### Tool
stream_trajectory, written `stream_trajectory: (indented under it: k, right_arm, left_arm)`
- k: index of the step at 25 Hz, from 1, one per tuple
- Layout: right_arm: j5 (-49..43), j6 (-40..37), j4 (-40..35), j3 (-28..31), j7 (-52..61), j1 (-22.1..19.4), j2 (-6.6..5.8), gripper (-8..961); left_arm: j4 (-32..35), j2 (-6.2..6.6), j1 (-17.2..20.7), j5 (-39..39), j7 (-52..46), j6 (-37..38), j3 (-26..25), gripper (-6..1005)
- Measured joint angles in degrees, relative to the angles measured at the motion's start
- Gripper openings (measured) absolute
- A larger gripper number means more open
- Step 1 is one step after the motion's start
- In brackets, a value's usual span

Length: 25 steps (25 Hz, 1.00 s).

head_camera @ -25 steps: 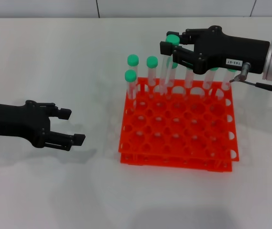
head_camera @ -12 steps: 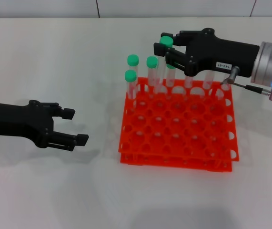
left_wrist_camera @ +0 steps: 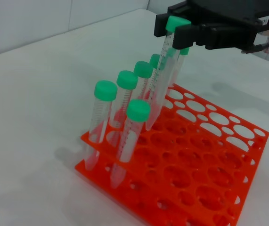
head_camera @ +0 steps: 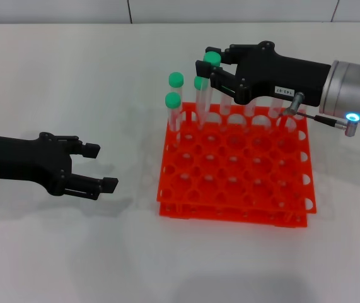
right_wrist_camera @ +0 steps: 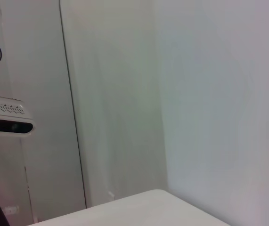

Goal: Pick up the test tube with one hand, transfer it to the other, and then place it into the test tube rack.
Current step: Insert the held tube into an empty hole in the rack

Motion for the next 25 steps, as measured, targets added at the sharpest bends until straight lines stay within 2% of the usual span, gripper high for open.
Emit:
stream_trajectory:
  k: [11, 25]
  right_arm:
    - [4.49, 0.22, 1.64, -2.15, -2.86, 0.31, 0.09, 265]
    - [5.37, 0.86, 4.12, -3.26, -3.79, 1.0, 0.08, 265]
  left_arm:
    - [0.0, -0.17, 0.0, -0.19, 0.0, -0.09, 0.0, 891]
    - [0.0, -0.83, -0.09, -0.21, 0.0, -0.28, 0.0, 891]
